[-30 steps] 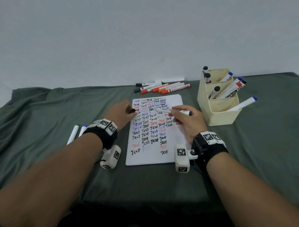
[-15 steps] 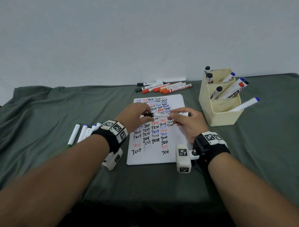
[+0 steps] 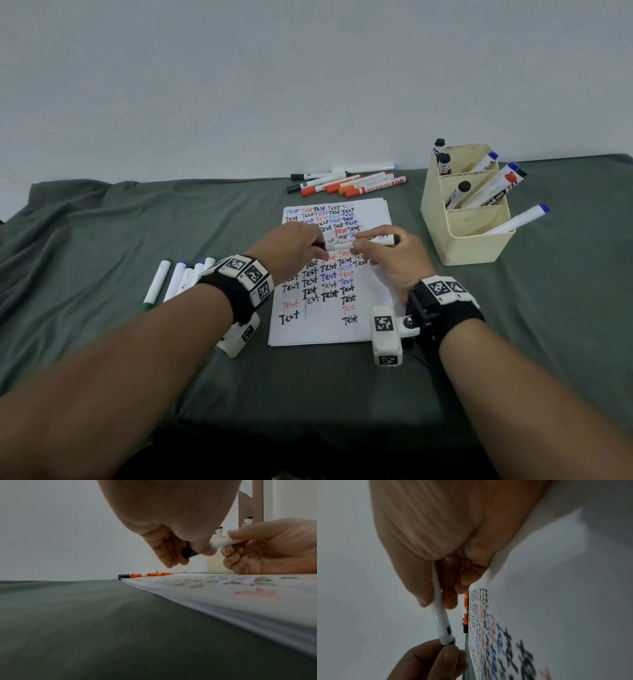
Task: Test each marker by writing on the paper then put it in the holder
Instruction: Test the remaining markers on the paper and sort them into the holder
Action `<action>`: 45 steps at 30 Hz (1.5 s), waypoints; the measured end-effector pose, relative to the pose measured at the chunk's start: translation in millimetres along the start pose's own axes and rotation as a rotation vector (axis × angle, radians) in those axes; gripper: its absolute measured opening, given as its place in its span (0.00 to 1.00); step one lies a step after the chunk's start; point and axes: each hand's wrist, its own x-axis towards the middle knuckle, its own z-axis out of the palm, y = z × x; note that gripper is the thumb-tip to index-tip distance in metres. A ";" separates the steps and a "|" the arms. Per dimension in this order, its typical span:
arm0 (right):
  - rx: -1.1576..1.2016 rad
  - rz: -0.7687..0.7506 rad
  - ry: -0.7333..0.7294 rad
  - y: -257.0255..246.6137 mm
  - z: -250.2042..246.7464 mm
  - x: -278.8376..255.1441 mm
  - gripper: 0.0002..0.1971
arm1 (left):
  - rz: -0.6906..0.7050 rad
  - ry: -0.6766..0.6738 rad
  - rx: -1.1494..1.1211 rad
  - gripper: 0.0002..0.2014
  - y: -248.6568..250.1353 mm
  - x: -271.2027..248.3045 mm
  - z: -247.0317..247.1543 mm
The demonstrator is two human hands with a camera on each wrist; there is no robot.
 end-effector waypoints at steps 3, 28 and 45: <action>0.053 0.004 0.069 1.7 -2.4 2.0 0.03 | 0.052 0.028 -0.044 0.21 -7.0 2.7 7.0; 0.294 0.016 0.158 -25.2 2.4 0.8 0.16 | -0.489 -0.456 0.066 0.70 -56.5 11.7 31.0; -0.703 -0.427 0.488 -146.6 -94.4 27.0 0.17 | -0.475 -0.462 0.054 0.72 -55.6 10.5 29.9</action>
